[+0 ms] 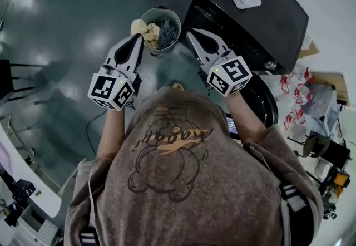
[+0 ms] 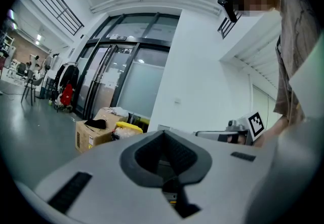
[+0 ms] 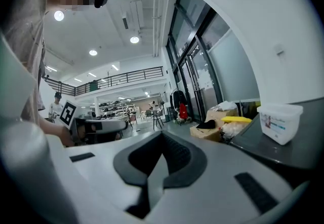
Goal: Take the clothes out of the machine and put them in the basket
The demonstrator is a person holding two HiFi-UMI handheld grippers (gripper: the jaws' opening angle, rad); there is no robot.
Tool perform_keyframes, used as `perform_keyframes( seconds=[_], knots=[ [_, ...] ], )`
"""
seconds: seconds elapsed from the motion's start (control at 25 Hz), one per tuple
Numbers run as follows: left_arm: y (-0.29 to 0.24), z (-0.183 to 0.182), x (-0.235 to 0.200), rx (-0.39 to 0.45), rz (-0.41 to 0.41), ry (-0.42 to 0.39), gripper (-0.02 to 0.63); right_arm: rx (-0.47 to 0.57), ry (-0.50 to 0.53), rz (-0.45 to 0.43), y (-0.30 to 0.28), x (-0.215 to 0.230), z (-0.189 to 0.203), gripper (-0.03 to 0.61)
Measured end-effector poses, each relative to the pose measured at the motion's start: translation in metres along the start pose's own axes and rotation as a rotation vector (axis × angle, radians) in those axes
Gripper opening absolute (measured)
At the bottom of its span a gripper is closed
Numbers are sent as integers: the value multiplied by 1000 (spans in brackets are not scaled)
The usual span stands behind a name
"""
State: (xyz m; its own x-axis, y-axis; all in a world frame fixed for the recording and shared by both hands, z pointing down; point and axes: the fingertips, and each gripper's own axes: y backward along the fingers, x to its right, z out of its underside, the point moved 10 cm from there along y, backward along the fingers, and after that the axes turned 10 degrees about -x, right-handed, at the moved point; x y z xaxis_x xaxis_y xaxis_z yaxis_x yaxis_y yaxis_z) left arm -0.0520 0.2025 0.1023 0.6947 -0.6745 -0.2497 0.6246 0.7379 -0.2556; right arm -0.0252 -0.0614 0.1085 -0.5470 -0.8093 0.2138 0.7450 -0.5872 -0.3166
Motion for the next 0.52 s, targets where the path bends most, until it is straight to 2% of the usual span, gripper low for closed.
perform_keyframes(
  seconds=[0.52],
  knots=[
    [7,3,-1,-6,-33,24,8,-10,1,-5,1,-2,1,-5]
  ],
)
